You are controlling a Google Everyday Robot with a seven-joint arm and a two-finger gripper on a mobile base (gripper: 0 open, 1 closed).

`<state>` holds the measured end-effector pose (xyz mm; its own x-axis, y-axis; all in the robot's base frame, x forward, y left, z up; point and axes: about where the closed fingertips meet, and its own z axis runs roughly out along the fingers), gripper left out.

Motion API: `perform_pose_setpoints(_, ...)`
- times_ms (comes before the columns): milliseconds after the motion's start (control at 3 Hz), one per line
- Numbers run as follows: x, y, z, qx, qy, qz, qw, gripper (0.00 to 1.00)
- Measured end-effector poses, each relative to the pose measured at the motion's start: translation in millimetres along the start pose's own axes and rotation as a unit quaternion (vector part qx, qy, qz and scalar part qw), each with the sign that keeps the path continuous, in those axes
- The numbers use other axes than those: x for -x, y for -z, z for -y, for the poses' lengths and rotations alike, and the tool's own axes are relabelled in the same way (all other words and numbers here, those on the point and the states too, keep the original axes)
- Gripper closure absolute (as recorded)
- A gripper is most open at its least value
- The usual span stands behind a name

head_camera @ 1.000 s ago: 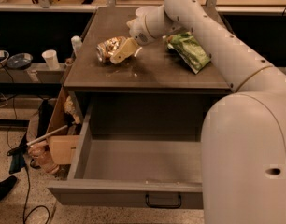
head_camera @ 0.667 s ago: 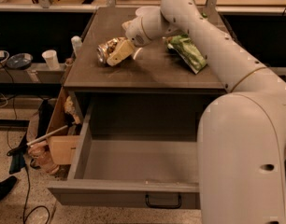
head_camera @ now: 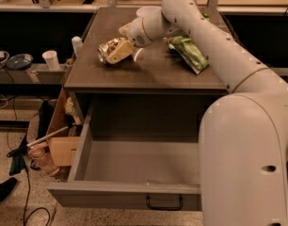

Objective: Place orange can into top drawer

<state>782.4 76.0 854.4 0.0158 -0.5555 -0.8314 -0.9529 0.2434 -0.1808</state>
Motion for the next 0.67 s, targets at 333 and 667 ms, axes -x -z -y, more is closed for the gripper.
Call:
perform_pose_setpoints(333, 0.0, -0.1, 0.0, 0.0, 0.0, 0.0, 1.0, 0.42)
perform_pose_setpoints(667, 0.0, -0.1, 0.0, 0.0, 0.0, 0.0, 1.0, 0.65)
